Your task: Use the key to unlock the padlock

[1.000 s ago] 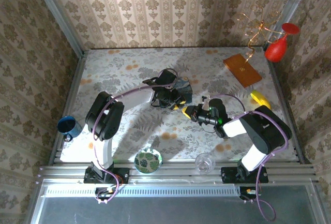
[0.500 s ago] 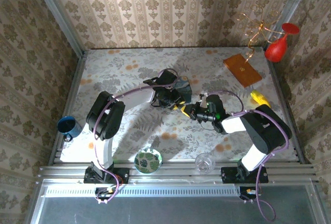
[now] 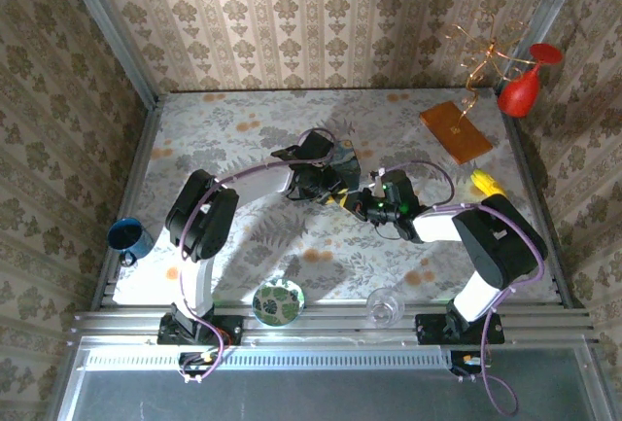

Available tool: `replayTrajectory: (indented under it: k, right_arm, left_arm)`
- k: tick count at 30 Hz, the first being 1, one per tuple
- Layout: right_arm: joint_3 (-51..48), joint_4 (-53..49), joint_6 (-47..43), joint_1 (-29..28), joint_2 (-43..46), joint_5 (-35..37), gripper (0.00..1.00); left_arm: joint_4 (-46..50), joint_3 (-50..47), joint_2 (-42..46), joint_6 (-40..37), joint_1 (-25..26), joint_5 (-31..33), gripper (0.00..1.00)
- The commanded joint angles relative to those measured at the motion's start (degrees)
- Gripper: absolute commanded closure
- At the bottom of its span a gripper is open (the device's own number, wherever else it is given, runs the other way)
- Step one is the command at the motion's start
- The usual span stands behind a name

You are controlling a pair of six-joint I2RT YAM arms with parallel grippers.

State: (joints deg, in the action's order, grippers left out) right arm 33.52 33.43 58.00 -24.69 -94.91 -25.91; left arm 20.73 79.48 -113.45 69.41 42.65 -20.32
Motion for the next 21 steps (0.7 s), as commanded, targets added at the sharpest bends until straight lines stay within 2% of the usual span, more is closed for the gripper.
replayTrajectory:
  k: [1,5,9,16,21]
  right_arm:
    - [5.50,4.71,-2.21,1.88,-1.24,8.24,1.00]
    - [5.33,2.42,-3.97,1.47,-1.06,8.33,0.97]
    - [4.64,0.89,-5.40,0.57,-1.15,8.64,0.77]
    - [2.93,-0.65,-6.06,-0.27,-0.43,9.56,0.57]
    - [-0.03,-4.96,-7.88,-0.27,3.43,10.24,0.43]
  left_arm:
    - [7.89,-2.88,-0.45,1.08,4.48,-15.36,1.00]
    - [5.98,-3.92,-0.03,1.35,3.17,-14.12,1.00]
    - [5.55,-4.07,0.59,1.15,2.15,-13.10,1.00]
    - [4.46,-4.92,0.59,1.59,1.40,-13.28,1.00]
    - [3.43,-5.98,0.79,1.70,0.63,-12.49,1.00]
